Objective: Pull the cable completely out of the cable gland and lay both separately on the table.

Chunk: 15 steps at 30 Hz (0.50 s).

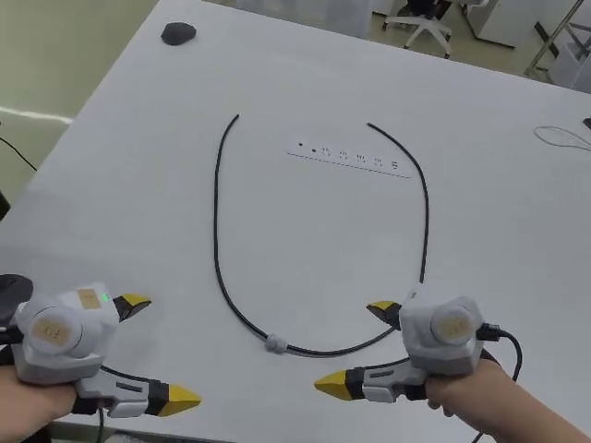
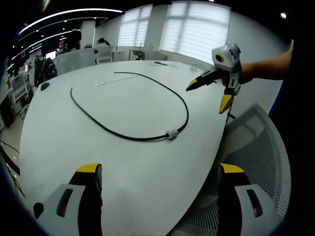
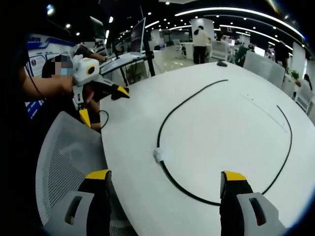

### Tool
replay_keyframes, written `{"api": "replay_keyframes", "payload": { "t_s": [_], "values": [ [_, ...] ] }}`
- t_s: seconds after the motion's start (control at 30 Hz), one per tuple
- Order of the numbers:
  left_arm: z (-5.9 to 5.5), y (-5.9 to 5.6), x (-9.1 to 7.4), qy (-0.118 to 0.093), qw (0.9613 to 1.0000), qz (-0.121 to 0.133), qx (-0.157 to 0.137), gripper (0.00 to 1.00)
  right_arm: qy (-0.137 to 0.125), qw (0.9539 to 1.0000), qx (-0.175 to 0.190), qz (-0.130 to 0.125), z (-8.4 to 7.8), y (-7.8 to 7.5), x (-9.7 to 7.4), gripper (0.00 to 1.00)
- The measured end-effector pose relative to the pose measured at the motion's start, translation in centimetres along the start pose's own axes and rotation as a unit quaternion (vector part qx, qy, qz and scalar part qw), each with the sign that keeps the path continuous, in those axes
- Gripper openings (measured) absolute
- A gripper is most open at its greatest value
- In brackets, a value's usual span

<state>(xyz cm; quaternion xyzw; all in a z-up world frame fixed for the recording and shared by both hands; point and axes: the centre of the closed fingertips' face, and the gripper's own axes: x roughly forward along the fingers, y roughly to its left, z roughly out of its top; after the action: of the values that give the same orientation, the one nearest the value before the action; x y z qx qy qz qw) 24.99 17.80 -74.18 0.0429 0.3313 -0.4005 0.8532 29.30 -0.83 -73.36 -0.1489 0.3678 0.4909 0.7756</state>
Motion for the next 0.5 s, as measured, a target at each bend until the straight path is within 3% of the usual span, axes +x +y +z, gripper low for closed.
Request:
{"api": "replay_keyframes", "payload": {
  "t_s": [0.1, 0.3, 0.5],
  "values": [
    [0.1, 0.0, 0.1, -0.006, 1.0000, 0.000, -0.005, 0.96, 0.003, 1.0000, -0.004, 0.004, 0.4, -0.1, 0.5, 0.91],
    [-0.6, 0.0, 0.4, 0.001, 1.0000, 0.002, -0.007, 0.96, 0.015, 0.9996, -0.021, 0.012, 1.3, 0.3, 2.0, 0.87],
    [-0.6, -0.4, 0.3, 0.000, 1.0000, -0.001, -0.009, 0.96, 0.039, 0.9983, -0.038, 0.020, 1.0, 0.6, 3.3, 0.82]
  ]
}}
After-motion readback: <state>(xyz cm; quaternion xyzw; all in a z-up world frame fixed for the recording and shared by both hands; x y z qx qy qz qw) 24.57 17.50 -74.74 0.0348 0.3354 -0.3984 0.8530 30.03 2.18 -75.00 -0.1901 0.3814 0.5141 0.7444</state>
